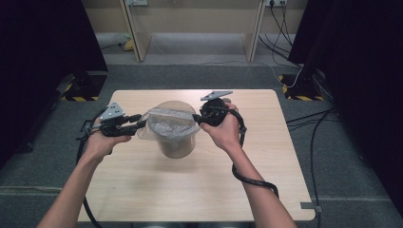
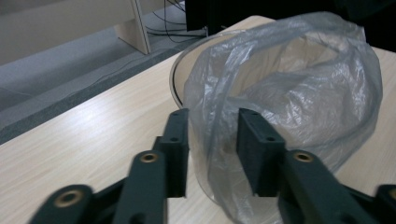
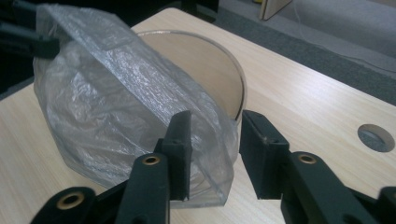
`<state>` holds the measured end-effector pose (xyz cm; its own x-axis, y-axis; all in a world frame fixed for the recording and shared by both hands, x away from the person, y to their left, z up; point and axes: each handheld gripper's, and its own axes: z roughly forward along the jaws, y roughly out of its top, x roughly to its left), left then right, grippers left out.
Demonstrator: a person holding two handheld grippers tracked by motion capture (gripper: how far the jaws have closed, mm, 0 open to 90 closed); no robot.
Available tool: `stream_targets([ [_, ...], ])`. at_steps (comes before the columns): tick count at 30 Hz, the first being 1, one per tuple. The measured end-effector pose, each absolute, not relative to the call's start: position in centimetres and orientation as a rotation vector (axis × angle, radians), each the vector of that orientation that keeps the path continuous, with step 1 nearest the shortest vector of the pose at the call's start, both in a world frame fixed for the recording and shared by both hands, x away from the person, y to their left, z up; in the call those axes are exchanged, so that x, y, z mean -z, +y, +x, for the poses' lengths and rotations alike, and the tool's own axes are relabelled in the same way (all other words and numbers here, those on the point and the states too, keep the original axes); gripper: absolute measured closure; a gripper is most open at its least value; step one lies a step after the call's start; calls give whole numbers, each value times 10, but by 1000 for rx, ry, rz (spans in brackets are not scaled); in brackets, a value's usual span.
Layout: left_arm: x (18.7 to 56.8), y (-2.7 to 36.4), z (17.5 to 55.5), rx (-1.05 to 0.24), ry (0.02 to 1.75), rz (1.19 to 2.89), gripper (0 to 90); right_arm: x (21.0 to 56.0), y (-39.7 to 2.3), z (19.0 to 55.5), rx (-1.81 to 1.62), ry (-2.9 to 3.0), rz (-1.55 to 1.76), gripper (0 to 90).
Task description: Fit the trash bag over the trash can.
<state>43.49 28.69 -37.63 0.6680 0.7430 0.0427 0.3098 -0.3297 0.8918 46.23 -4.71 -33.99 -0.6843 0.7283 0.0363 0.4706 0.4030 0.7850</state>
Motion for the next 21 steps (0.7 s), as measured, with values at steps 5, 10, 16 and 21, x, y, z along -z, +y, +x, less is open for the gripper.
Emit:
stream_targets([
  [5,380,285,447,-577,839,1941,812,352,-48,472,-1122,2390,1092,831],
  [10,381,282,462,-610,868,1925,852,360,-51,475,-1111,2375,1132,891],
  [16,386,279,474,-639,917,1918,874,365,-49,479,-1120,2353,1150,889],
  [21,389,277,481,-650,950,1896,875,370,-48,480,-1110,2339,1170,870],
])
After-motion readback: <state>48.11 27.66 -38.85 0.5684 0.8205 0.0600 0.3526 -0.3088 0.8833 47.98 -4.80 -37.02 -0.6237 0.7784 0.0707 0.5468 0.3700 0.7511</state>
